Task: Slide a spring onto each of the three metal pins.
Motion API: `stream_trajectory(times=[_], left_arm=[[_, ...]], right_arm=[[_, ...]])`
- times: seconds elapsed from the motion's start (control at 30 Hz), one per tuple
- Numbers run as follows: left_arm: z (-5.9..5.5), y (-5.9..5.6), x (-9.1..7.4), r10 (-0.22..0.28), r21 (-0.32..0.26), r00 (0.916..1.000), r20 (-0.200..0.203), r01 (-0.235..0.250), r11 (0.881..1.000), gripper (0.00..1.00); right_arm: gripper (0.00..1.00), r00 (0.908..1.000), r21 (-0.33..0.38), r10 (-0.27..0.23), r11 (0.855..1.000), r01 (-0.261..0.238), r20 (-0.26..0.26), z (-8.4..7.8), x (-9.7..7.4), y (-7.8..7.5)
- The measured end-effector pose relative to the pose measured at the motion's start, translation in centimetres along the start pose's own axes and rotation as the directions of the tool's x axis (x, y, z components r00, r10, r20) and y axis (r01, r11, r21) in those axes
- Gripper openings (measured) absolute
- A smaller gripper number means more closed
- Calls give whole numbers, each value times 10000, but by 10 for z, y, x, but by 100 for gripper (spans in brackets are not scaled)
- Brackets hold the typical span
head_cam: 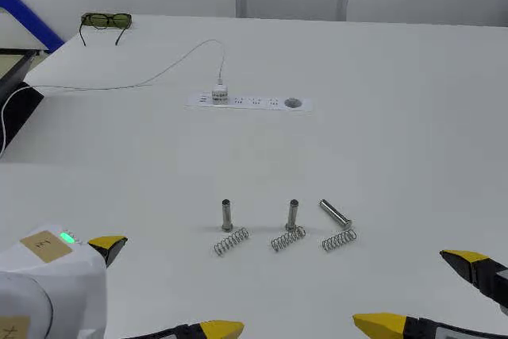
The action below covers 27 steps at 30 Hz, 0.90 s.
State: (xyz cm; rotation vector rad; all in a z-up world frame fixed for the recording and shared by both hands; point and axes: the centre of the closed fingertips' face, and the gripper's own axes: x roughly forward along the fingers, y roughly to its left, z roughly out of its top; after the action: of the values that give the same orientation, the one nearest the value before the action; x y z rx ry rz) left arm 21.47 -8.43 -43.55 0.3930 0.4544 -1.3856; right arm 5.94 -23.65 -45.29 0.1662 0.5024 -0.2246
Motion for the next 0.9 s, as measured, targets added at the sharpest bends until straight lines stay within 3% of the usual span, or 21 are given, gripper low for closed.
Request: stream_trajectory(times=[0.53,0.9], left_arm=[[7,-2,2,-138,-238,9992,362,147,9996,97],[8,-4,5,-271,-281,9985,470,284,9992,97]], right_arm=[[85,9998,6,-132,9999,132,126,7,1,-5],[80,9996,65,-217,9997,216,155,18,13,-17]])
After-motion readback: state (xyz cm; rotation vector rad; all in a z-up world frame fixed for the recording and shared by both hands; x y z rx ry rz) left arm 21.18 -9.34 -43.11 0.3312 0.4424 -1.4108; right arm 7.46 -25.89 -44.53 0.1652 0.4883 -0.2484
